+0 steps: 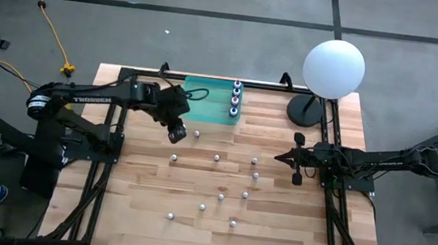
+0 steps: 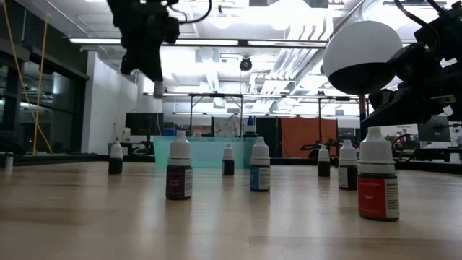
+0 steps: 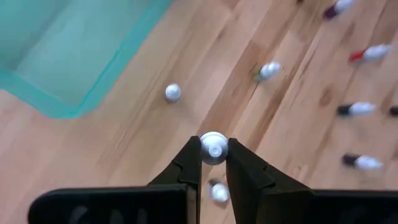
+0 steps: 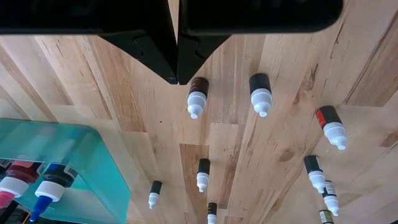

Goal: Pick & Place food coloring
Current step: Put the small orange food coloring bottle into the blue transparent bin

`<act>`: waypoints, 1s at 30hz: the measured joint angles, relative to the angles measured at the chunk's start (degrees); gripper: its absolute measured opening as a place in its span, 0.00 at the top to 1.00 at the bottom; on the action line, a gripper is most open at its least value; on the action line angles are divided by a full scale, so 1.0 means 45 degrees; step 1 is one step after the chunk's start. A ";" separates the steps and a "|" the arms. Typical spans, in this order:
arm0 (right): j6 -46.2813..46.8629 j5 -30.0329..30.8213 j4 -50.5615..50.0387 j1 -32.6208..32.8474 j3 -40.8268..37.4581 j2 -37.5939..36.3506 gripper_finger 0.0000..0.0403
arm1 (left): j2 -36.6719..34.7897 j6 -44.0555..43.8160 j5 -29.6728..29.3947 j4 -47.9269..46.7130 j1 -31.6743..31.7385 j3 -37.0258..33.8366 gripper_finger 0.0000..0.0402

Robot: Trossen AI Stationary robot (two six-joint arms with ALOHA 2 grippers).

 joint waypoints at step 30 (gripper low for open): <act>0.0000 0.0000 -0.0003 0.0001 -0.0005 0.0000 1.00 | 0.3407 0.2714 -0.0986 0.2923 0.4289 0.0834 0.90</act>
